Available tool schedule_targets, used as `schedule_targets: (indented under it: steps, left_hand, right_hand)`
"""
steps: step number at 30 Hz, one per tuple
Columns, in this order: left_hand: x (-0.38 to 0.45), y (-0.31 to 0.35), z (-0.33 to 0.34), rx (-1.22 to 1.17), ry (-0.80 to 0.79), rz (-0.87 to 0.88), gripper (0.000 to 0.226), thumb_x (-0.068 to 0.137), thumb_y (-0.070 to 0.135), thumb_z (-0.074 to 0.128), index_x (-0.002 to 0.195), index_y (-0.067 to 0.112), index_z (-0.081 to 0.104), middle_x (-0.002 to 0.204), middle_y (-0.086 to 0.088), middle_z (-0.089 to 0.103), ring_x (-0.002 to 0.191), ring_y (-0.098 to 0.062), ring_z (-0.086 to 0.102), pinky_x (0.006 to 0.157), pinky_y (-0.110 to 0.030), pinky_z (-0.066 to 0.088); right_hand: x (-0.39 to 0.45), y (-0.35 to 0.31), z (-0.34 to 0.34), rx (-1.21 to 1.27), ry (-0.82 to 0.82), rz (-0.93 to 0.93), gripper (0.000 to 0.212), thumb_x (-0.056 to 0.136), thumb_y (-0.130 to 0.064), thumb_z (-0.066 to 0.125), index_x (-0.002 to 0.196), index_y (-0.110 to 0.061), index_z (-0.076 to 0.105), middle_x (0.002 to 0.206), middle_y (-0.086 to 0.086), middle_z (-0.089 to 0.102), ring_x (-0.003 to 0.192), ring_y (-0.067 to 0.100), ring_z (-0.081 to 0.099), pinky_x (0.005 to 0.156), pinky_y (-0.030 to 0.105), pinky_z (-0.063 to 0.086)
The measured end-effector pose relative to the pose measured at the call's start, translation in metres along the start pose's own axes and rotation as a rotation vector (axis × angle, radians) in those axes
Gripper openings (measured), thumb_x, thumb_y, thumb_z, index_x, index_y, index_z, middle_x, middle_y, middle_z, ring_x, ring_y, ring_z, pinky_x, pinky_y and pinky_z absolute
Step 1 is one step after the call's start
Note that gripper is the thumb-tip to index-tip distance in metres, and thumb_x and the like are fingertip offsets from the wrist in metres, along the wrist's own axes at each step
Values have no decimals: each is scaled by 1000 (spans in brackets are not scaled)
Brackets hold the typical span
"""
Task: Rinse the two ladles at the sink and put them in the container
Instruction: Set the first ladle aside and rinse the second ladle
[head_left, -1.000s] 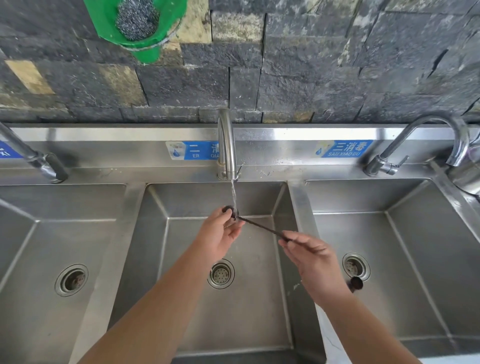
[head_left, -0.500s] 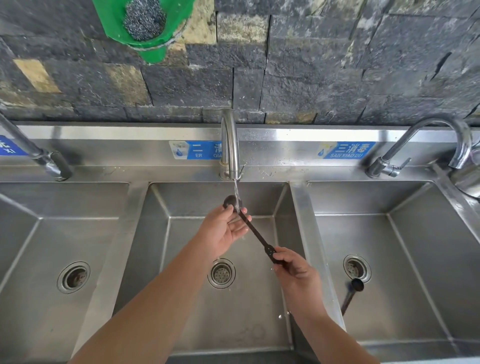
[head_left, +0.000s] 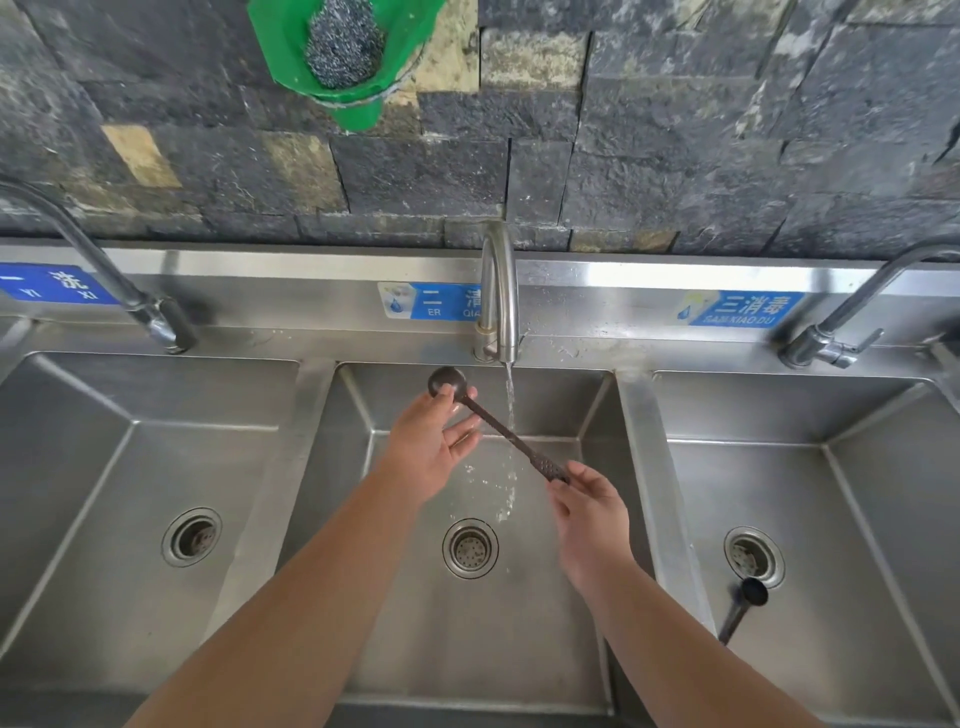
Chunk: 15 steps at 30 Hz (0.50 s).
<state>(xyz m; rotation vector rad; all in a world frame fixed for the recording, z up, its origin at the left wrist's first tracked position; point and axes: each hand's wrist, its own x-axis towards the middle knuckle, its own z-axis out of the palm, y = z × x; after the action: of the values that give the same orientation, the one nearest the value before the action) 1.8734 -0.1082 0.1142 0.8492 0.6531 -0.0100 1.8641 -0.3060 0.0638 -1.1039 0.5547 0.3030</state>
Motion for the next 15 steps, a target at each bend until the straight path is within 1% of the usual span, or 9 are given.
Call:
schedule_targets:
  steps: [2,4,8,10,12,14,15]
  left_hand:
    - [-3,9,-8,-15,14,24,11,95,29,56,102,24,62,104,6,76,103,-23,67,73,-33,52]
    - [-6,16,-16,-35,34,47,9,96,29,55,101,25,62,106,6,75,101,-22,69,71,-31,52]
    - [-12,29,-33,-124,69,89,6,96,26,55,100,23,59,107,2,75,101,-22,69,69,-29,48]
    - [-14,32,-42,-146,81,111,9,96,27,54,103,22,57,106,2,75,100,-22,68,68,-30,47]
    - [-15,33,-51,-155,94,121,16,97,28,53,111,21,53,104,2,74,98,-21,67,68,-30,47]
    - [-14,30,-58,-168,94,102,24,96,29,52,118,19,50,104,1,74,94,-20,68,67,-31,46]
    - [-13,27,-59,-181,86,78,26,96,30,52,119,18,50,103,0,75,92,-20,68,67,-30,47]
  right_hand:
    - [6,-2,17,62,-13,17,28,83,16,58,94,-9,61,87,9,64,73,15,61,70,19,53]
    - [11,-5,33,128,-31,37,27,85,18,55,94,-7,60,87,8,65,75,13,65,68,17,57]
    - [13,-4,61,219,-100,93,26,86,21,50,93,-4,58,88,11,63,80,17,66,66,20,59]
    - [9,-2,70,220,-170,122,27,87,22,48,88,-3,57,84,12,64,81,21,67,69,22,60]
    - [5,0,74,189,-234,133,27,87,22,47,84,-3,57,79,13,66,79,23,69,69,23,61]
    - [1,1,73,132,-255,133,25,88,19,48,85,-4,58,77,12,69,71,21,70,65,22,60]
    - [-1,0,70,89,-256,124,24,89,17,50,87,-5,59,77,10,70,67,19,70,61,22,59]
